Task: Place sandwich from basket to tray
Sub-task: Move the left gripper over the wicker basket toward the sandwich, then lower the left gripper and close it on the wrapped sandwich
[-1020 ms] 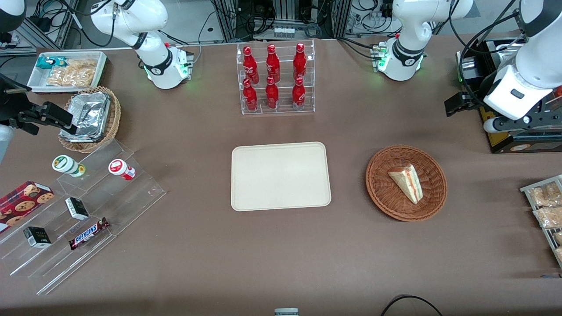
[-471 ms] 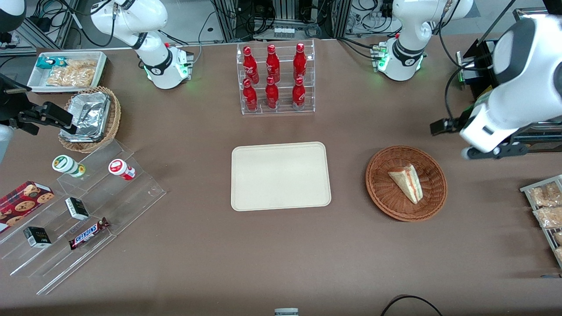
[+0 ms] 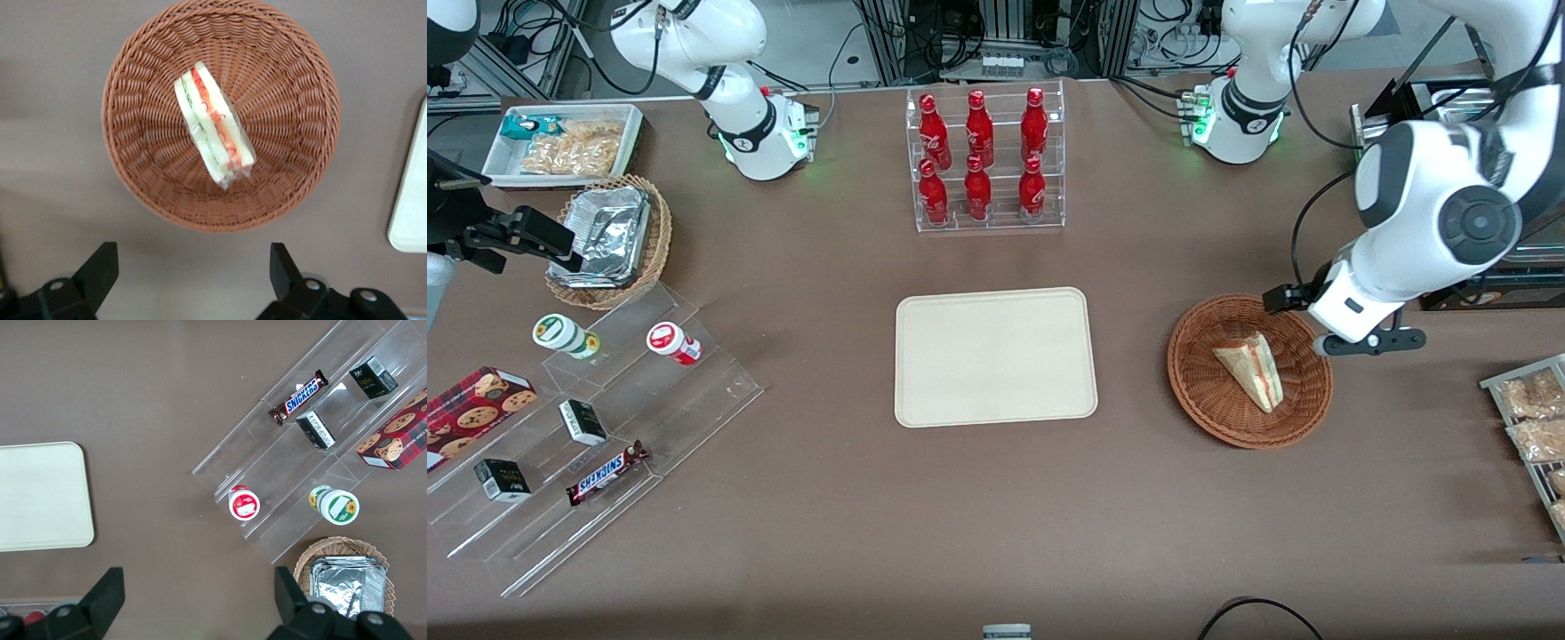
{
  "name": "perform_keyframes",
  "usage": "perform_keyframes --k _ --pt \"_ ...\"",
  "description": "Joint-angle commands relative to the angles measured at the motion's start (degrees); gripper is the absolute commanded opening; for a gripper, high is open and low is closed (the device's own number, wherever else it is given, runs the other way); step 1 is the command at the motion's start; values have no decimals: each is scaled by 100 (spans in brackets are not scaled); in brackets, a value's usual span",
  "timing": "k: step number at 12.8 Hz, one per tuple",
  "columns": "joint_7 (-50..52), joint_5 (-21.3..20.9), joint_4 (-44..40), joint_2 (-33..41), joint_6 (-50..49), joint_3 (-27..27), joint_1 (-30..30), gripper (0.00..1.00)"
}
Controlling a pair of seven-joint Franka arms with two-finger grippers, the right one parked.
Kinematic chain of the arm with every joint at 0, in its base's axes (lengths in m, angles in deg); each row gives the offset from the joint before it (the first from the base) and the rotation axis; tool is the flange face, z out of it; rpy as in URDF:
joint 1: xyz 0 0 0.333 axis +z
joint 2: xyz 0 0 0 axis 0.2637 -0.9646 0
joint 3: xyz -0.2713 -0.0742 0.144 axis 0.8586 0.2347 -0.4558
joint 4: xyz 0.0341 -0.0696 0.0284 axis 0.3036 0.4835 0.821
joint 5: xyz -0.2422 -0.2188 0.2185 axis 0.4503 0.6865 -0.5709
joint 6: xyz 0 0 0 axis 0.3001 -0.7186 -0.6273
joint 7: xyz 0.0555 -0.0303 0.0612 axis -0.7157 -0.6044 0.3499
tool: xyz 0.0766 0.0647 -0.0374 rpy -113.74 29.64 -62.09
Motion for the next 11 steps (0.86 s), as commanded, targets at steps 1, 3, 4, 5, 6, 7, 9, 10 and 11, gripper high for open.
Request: perform_keyframes --k 1,3,4,5,6,7,9,10,11 --pt "314 34 627 194 783 -35 -39 100" --pt "832 25 1014 177 1468 -26 -56 100" --pt "1139 25 1085 142 1672 -26 -143 100" --pt "1516 25 1086 63 1769 -26 -170 100" --pt "1903 25 1086 10 1884 -26 -179 100" --pt "2351 25 1095 -104 2085 -26 -197 100" --pt "2898 25 1095 -306 2358 -26 -267 100" --pt "3074 25 1095 -394 2472 -26 -259 100" --pt "3320 34 1095 -465 2561 -26 -259 100"
